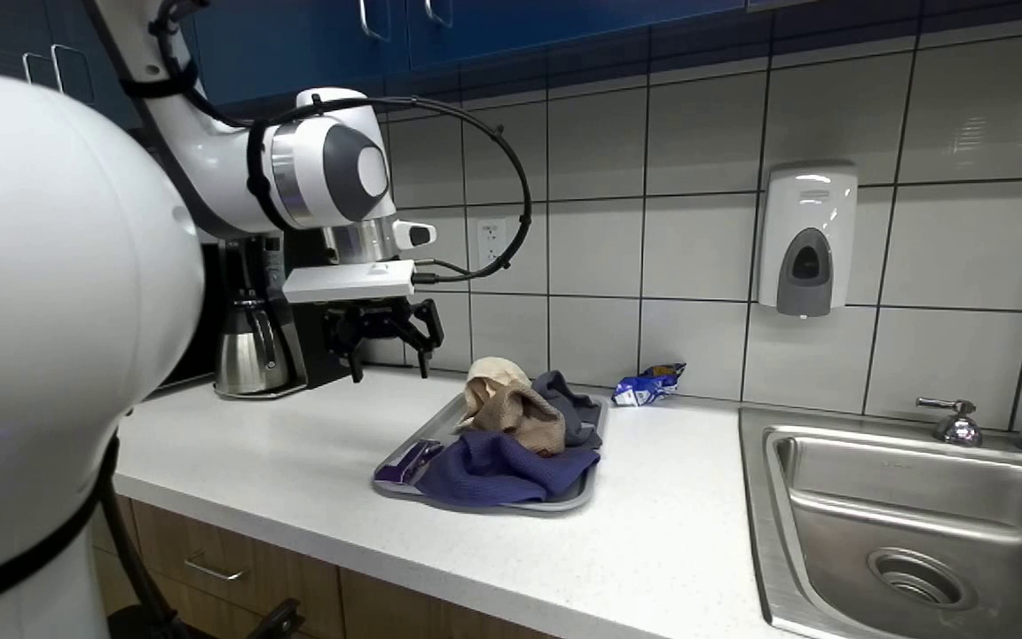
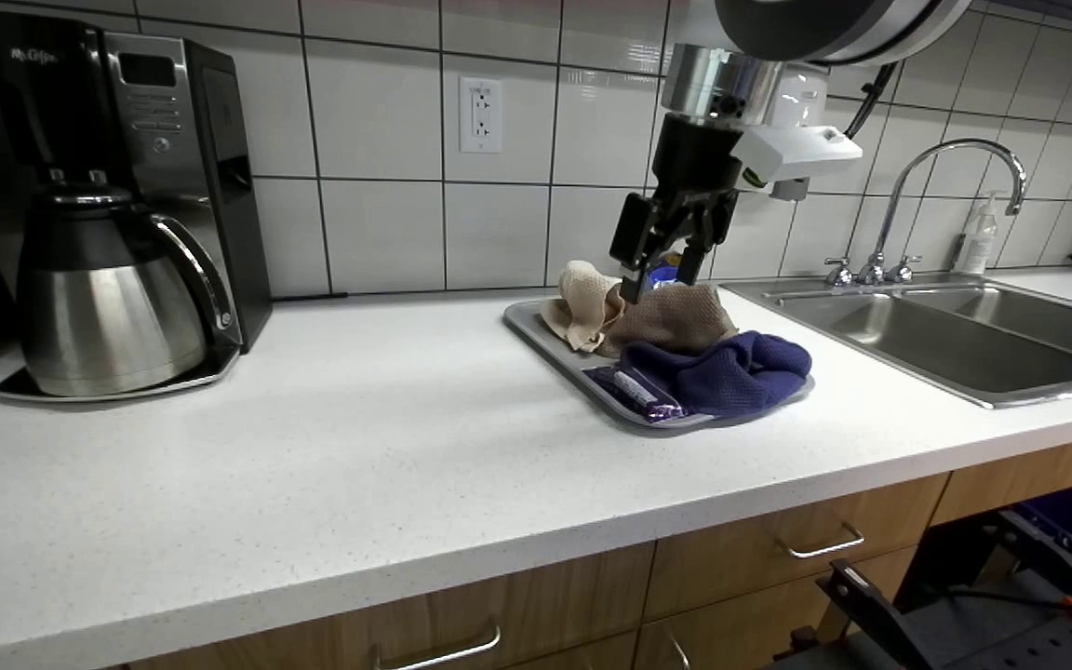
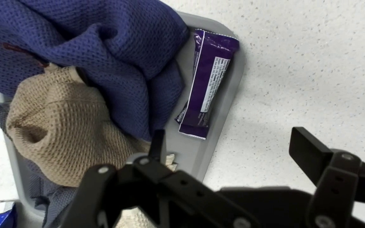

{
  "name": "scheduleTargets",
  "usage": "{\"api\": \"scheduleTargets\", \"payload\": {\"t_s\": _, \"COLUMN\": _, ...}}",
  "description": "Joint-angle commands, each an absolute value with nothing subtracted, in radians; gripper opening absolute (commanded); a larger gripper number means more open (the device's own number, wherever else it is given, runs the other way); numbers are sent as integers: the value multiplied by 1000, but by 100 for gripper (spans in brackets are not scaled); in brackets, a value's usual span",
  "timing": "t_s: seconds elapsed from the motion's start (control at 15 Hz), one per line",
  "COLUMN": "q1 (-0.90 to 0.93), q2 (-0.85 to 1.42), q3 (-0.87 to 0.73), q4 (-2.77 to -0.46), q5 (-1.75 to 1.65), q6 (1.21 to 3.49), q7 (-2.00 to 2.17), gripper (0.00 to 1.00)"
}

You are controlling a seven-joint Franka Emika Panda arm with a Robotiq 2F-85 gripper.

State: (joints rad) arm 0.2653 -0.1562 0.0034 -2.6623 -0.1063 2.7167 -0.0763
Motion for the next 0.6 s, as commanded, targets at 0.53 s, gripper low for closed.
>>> {"api": "scheduleTargets", "payload": {"t_s": 0.53, "q1": 220, "q2": -166, "q3": 48, "q4": -2666, "q5": -81, "q6": 2703, "q7": -104, "gripper": 100}}
